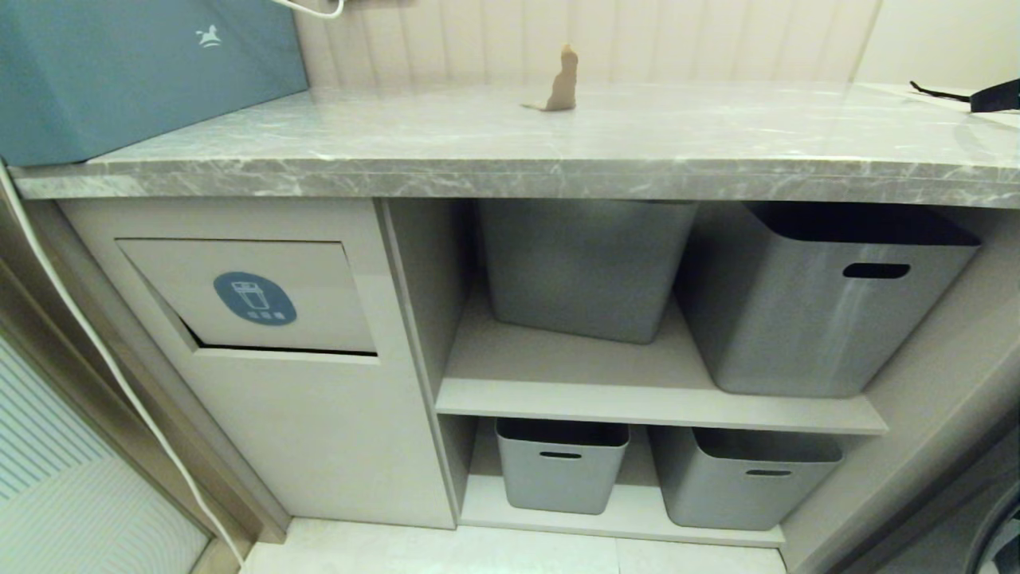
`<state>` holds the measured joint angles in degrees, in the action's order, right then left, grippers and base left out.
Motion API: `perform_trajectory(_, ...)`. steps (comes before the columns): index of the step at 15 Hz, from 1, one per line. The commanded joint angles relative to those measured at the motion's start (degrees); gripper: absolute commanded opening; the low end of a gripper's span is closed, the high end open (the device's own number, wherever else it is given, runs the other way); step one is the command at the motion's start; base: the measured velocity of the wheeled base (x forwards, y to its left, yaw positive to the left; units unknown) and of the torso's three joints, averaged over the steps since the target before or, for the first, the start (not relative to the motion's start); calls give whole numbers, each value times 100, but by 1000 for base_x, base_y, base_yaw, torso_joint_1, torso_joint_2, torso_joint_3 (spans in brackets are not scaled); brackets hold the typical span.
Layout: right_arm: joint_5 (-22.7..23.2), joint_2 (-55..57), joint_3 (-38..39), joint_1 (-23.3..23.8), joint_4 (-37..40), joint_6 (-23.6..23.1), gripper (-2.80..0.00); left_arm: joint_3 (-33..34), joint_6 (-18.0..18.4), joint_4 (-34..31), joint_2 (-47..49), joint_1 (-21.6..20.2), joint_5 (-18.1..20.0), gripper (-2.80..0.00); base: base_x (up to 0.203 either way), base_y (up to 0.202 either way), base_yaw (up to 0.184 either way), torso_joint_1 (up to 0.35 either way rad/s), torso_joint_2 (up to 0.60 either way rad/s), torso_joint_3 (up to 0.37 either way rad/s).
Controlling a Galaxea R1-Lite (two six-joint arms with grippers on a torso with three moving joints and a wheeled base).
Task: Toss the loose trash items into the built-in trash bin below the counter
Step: Pick up the garbage
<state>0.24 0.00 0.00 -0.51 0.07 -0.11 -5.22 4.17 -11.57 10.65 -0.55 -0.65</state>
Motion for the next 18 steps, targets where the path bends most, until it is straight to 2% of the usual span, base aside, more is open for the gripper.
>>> perform_trajectory(1,2,-9,0,-2,1,-7,-280,55,128,-29,-955,41,127,-280,0,0,0,0,0,0)
perform_trajectory(4,7,-9,0,-2,1,-24,-280,302,205,636,-1071,80,146,-280,0,0,0,0,0,0)
perform_trajectory(6,20,-9,0,-2,1,-42,-280,302,192,638,-1072,74,144,-280,0,0,0,21,-69,-47)
perform_trajectory(10,20,-9,0,-2,10,-42,-280,302,189,638,-1065,72,144,-280,0,0,0,65,-244,-259)
perform_trajectory(18,13,-9,0,-2,1,-24,-280,302,189,638,-1074,79,135,-280,0,0,0,180,-509,-288)
